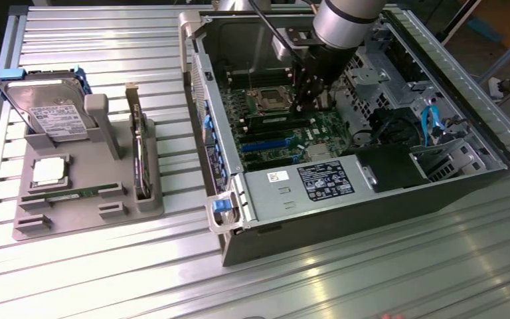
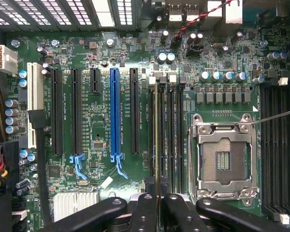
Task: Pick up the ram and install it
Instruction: 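Insert the ram into the slot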
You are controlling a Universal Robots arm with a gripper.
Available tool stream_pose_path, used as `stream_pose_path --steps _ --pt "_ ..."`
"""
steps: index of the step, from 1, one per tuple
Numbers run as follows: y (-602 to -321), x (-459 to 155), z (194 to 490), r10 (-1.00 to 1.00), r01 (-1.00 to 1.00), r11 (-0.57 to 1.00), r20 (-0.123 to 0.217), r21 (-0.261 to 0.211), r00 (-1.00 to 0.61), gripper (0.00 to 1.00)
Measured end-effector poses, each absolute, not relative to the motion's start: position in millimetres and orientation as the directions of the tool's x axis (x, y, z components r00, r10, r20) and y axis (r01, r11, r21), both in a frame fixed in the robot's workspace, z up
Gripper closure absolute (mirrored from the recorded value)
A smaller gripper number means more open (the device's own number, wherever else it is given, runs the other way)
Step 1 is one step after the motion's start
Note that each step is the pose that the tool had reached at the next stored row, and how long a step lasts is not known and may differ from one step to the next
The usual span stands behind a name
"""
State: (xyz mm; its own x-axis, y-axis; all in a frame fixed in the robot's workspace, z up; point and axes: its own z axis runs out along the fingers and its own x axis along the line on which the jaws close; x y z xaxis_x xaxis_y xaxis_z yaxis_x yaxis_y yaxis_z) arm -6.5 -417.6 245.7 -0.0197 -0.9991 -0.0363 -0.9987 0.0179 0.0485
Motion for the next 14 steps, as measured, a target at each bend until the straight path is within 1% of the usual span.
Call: stream_pose_path --steps 14 --pt "-418.4 -7.2 242.4 -0.999 -0.999 0.018 -0.036 0.049 -0.02 0.88"
